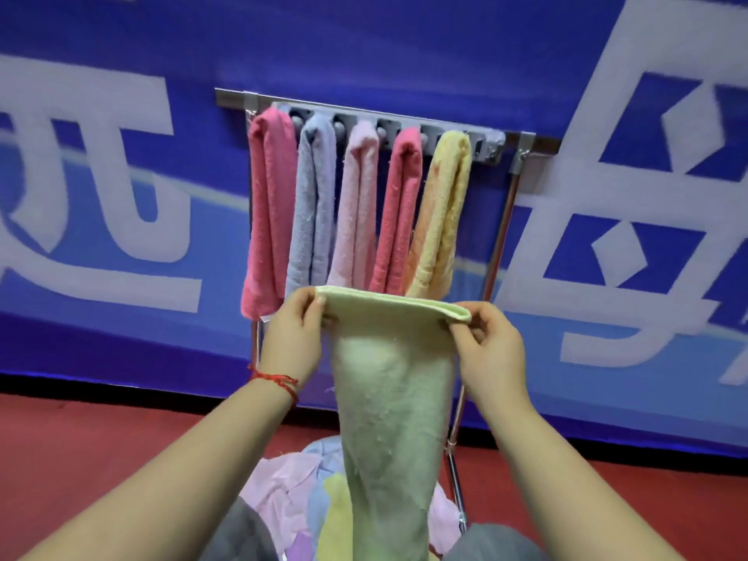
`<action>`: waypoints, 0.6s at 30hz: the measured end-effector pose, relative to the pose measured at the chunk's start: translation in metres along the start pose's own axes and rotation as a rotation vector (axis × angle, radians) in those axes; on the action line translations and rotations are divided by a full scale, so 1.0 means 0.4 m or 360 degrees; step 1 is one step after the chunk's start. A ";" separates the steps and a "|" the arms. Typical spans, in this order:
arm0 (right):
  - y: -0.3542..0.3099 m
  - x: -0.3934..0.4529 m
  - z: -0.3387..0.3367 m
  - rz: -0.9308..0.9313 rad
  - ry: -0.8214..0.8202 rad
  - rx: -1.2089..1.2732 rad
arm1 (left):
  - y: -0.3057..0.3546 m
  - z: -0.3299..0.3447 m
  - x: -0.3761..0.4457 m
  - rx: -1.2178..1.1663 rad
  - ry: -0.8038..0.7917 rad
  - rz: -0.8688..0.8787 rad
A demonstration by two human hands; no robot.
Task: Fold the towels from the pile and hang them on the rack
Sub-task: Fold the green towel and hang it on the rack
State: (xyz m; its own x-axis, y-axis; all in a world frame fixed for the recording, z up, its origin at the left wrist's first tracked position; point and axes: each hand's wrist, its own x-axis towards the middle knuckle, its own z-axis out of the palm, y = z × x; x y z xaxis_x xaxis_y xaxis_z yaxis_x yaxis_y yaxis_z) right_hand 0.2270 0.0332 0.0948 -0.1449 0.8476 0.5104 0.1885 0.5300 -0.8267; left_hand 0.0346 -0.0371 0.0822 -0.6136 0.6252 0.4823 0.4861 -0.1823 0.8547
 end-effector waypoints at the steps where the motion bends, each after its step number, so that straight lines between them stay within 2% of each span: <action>1: -0.026 0.002 -0.008 -0.0053 0.0037 0.0030 | 0.031 -0.010 0.004 0.0001 0.0083 0.0099; 4: -0.061 0.004 -0.022 -0.0093 0.0008 0.0065 | 0.081 -0.032 0.003 0.0004 0.0230 0.0247; 11: 0.019 -0.045 -0.015 0.0102 -0.0123 0.0104 | -0.034 -0.028 -0.055 0.0121 0.0047 -0.0004; 15: 0.117 -0.096 0.007 0.0272 -0.0131 0.0019 | -0.125 -0.012 -0.117 0.0536 0.0039 -0.0093; 18: 0.194 -0.147 0.029 0.0429 -0.0134 0.0048 | -0.180 0.013 -0.166 0.0194 -0.0147 -0.0409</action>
State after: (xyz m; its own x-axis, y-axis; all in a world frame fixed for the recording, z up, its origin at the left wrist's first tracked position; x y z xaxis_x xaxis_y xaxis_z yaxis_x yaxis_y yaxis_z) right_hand 0.2391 0.0244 -0.0022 -0.1741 0.9523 0.2507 0.2027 0.2838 -0.9372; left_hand 0.0436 -0.0615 -0.0124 -0.6695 0.7066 0.2289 0.3966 0.0796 0.9145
